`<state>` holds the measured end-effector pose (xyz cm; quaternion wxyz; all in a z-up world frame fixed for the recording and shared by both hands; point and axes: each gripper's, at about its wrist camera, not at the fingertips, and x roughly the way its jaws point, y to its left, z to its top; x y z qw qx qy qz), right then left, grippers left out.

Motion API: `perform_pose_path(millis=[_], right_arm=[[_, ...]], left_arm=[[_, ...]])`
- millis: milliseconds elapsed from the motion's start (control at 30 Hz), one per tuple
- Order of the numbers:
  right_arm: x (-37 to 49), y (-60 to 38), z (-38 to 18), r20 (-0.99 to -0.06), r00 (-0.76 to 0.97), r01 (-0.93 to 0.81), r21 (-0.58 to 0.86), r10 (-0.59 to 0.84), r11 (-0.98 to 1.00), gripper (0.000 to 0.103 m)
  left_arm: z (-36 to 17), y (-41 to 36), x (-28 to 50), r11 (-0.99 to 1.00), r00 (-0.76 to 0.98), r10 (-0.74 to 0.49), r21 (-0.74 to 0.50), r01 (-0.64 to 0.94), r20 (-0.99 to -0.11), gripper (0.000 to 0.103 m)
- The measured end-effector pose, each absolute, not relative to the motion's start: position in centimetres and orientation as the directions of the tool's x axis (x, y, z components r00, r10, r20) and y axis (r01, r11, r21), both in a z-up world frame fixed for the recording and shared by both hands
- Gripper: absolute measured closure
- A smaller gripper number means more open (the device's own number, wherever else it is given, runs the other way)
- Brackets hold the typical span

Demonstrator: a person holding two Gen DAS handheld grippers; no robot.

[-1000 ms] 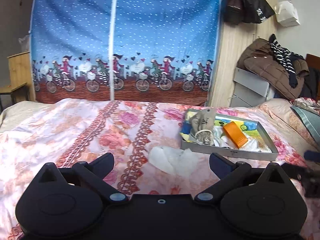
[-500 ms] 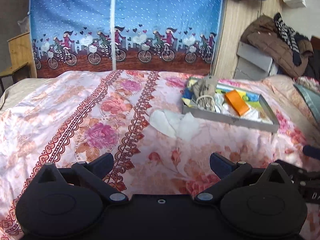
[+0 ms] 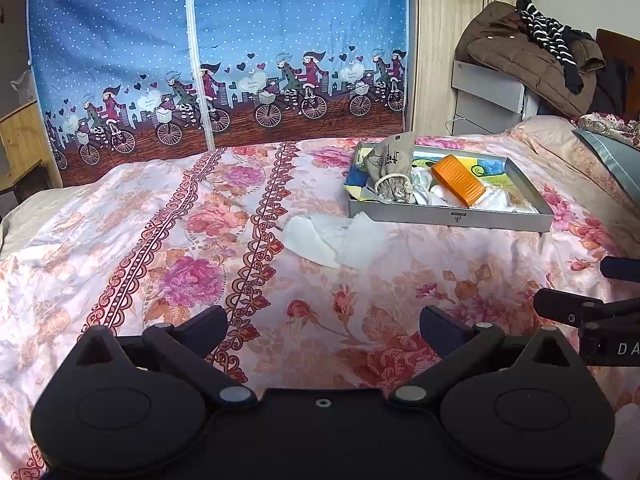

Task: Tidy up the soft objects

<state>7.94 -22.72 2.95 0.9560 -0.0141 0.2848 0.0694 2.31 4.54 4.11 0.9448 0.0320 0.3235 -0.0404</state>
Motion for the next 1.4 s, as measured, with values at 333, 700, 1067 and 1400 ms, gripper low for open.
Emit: perform_pose_path(millis=[333, 700, 1067, 1400], right_arm=[[8.05, -22.86, 2.94, -0.553, 0.825, -0.133, 0.018, 0.12, 0.991, 0.0], [8.11, -22.81, 2.75, -0.558, 0.821, -0.132, 0.014, 0.117, 0.991, 0.0], [8.11, -22.82, 2.74, -0.559, 0.821, -0.132, 0.014, 0.117, 0.991, 0.0], [8.09, -22.82, 2.77, -0.56, 0.821, -0.131, 0.014, 0.116, 0.991, 0.0]], left_arm=[[4.08, 4.57, 2.3, 0.995, 0.787, -0.054, 0.038, 0.097, -0.614, 0.001], [4.08, 4.52, 2.25, 0.994, 0.782, -0.06, 0.037, 0.105, -0.62, 0.001], [3.97, 4.26, 2.21, 0.993, 0.78, -0.064, 0.039, 0.113, -0.622, 0.001], [3.73, 4.14, 2.23, 0.991, 0.772, -0.072, 0.042, 0.126, -0.632, 0.001]])
